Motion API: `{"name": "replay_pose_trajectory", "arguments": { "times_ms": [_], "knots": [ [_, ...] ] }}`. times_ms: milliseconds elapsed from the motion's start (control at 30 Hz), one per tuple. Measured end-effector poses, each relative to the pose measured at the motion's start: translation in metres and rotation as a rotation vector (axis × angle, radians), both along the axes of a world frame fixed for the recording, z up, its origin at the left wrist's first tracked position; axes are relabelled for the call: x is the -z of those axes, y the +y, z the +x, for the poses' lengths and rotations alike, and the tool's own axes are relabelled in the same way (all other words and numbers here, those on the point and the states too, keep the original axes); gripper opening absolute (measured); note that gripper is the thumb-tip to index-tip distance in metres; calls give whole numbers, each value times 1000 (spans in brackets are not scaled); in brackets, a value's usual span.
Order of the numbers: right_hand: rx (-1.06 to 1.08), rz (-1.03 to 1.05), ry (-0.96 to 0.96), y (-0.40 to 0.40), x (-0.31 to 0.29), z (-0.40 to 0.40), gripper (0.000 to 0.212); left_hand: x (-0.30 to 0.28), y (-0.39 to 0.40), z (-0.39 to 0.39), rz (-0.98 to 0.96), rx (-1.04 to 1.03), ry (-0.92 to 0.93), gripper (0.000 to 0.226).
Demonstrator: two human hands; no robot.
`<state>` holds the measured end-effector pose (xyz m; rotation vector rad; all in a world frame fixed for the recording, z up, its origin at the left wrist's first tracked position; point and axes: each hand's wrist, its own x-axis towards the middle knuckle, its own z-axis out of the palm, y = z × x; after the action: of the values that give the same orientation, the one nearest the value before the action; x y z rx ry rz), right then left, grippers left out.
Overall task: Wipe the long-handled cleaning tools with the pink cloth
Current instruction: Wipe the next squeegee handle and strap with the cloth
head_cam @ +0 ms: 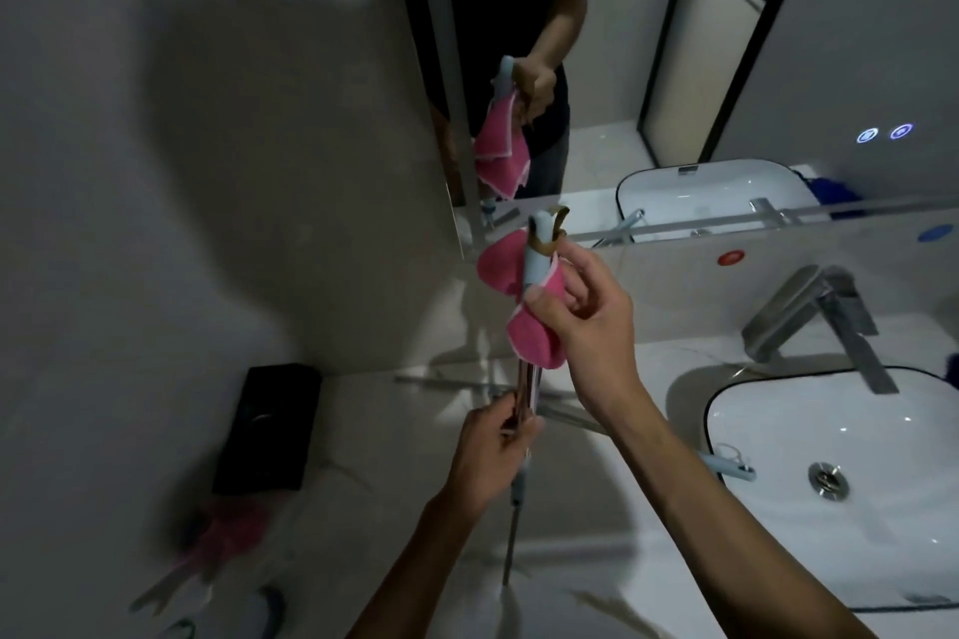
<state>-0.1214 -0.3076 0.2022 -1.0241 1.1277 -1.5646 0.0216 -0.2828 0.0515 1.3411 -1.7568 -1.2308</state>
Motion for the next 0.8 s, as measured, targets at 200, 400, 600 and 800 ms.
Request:
{"name": "replay_pose_trajectory", "arguments": {
  "times_ms": [200, 400, 600, 800],
  "knots": [
    [30, -9, 257, 11, 8, 3, 29, 0, 3, -10, -84, -11, -190, 26],
    [14, -14, 369, 20, 13, -1, 31, -3, 4, -16, -57, -40, -211, 16],
    [-62, -2, 510, 37, 24, 5, 35, 9, 26, -24, -9, -118, -183, 13],
    [38, -30, 556, 49, 22, 5, 31, -6, 34, -27, 82, -53, -181, 27]
  ]
}}
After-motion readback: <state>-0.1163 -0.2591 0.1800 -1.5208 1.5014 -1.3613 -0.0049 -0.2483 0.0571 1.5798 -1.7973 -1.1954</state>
